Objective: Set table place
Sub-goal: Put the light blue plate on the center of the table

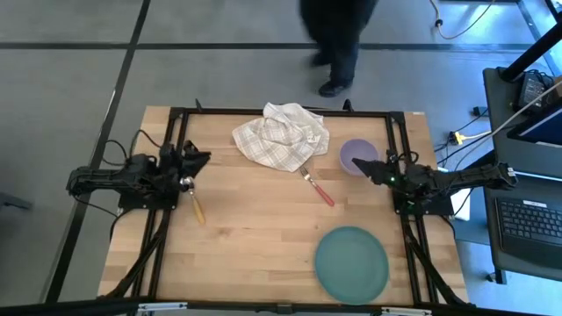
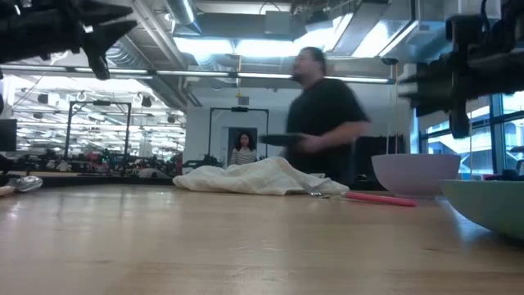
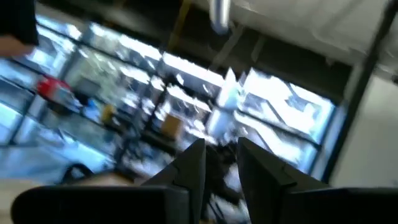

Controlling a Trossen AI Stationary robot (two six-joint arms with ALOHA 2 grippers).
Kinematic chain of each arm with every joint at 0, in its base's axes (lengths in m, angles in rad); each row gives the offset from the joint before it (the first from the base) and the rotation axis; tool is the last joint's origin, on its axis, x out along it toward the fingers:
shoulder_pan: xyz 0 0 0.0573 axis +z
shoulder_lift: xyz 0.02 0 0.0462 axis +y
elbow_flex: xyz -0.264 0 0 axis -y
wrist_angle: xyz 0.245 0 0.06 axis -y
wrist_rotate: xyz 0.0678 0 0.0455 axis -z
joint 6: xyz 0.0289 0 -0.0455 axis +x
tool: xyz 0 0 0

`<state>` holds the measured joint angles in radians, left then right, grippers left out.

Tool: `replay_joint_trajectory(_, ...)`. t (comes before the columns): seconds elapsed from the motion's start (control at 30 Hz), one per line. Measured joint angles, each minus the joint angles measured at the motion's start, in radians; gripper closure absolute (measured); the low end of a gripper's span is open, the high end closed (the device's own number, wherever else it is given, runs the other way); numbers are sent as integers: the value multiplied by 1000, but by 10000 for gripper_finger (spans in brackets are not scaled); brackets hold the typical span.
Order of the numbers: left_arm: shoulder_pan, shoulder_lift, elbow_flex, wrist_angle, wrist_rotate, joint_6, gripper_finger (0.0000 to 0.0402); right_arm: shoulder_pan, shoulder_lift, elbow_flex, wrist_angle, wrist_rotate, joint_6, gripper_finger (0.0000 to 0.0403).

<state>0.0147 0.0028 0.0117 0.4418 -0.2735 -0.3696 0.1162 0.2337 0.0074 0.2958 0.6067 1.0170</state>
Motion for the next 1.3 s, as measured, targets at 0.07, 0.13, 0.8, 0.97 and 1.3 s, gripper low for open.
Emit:
replay_joint_trajectory(0.07,1,0,13,-1,-25,-8,315,0,0,0,123,0,-31,306)
replay_joint_trajectory(0.13,0,0,33,-14,-14,-43,315,0,2,12,244,1,-85,306)
replay_joint_trajectory(0.8,-2,468,911,-774,213,155,316,84,677,908,51,-290,-471,306)
replay_joint_trajectory(0.97,-2,579,1082,-804,205,401,316,99,844,1108,-75,-322,-638,306)
replay_joint_trajectory(1.3,-2,579,1188,-782,51,511,315,99,1017,1295,-178,-370,-704,306)
